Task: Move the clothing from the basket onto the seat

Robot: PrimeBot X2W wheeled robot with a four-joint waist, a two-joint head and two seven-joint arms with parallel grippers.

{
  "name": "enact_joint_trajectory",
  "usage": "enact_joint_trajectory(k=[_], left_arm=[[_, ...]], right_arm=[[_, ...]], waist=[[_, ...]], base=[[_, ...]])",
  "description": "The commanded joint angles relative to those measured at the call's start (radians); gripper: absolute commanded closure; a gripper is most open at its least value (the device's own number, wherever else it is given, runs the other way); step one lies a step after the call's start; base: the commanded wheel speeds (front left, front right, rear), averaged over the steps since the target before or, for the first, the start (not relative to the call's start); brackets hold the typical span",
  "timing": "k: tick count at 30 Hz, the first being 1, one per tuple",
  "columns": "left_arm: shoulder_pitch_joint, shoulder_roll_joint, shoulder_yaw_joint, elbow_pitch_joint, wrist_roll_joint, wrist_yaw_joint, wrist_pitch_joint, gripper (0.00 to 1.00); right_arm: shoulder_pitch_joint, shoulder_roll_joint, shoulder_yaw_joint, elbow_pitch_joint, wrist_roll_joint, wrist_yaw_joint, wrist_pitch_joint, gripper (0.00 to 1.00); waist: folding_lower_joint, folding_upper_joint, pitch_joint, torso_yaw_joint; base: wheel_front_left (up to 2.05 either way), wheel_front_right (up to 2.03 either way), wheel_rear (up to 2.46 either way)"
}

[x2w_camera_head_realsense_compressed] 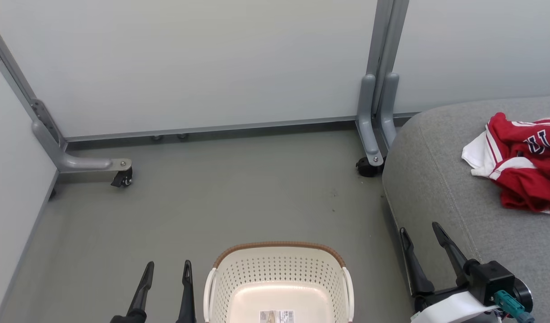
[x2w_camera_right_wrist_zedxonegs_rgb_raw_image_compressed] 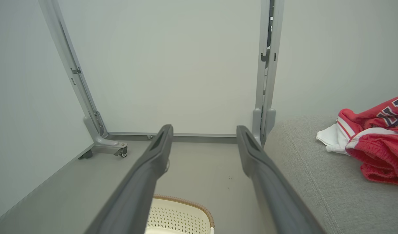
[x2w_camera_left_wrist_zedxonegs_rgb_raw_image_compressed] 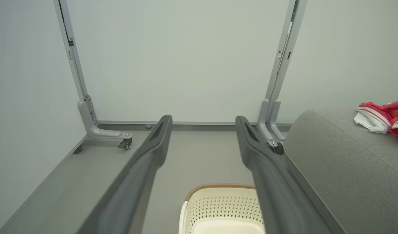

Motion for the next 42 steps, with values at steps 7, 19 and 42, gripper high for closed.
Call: enact_joint_trajectory(k=[7,19,42], left_arm=[[0.008,0.002,-0.001,0.02,0.009,0.007,0.001,0.0],[0.0,0.002,0.011,0.05,-0.057,-0.001,0.01,1.0],[-0.101,0.026,0.064,0.105,-0.482,-0.046,0.095,1.0]], right_arm=[[0.03,0.011,-0.024,-0.004,0.0,-0.001,-0.003,0.0],[0.022,0.017,-0.023,0.03,0.066,0.0,0.013,1.0],[-0.05,0.009,-0.066,0.064,0.485,0.0,0.105,1.0]], waist=[[0.0001,0.0,-0.042,0.015],[0.0001,0.0,-0.035,0.017],[0.0001,0.0,-0.012,0.013]], base=[[0.0,0.0,0.0],[0.0,0.0,0.0],[0.0,0.0,0.0]])
